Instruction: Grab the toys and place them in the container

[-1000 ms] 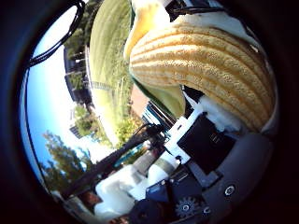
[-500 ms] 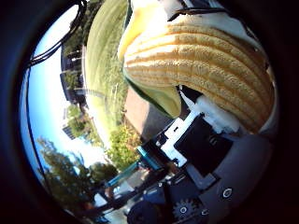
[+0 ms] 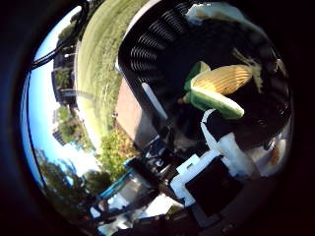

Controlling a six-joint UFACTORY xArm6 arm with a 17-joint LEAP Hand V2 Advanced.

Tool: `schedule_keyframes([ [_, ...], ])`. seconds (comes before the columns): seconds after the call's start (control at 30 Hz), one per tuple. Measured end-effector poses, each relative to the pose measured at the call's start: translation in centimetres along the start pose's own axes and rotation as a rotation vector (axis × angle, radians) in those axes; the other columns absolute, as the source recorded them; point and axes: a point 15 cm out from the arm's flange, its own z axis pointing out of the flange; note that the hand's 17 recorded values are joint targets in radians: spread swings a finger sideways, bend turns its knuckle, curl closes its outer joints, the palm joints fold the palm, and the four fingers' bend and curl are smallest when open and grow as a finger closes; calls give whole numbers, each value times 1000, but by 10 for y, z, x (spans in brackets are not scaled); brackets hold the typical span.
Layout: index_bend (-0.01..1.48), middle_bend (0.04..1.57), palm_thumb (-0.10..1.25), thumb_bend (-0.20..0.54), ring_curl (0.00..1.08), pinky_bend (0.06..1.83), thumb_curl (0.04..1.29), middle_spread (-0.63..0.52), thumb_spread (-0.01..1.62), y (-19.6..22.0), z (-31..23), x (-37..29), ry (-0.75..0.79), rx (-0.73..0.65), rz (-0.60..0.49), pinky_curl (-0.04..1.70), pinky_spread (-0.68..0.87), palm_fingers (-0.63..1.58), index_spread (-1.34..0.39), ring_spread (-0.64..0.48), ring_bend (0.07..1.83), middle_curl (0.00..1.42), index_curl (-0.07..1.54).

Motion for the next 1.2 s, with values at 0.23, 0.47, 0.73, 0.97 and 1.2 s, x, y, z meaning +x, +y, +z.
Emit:
schedule_keyframes([
  [0.23, 226, 133, 721, -34, 320, 615, 399, 158, 1084, 40, -52, 61, 41, 35, 78, 461, 490, -104, -376, 319, 422, 358, 112],
  [0.47, 169, 155, 710, -30, 311, 552, 371, 171, 1087, 121, -99, 172, 68, 110, 244, 407, 489, -39, -310, 318, 380, 320, 152],
  [0.73, 177, 161, 708, -29, 317, 517, 356, 136, 1090, 230, -74, 283, 92, 67, 333, 367, 474, -4, -286, 294, 387, 306, 194],
  [0.97, 174, 163, 710, -30, 319, 495, 347, 85, 1092, 264, -5, 357, 166, 31, 316, 339, 455, 8, -301, 275, 386, 302, 220],
  [1.2, 164, 170, 672, -38, 321, 505, 330, 67, 1091, 271, 74, 391, 197, -18, 275, 327, 450, 24, -291, 261, 386, 302, 227],
])
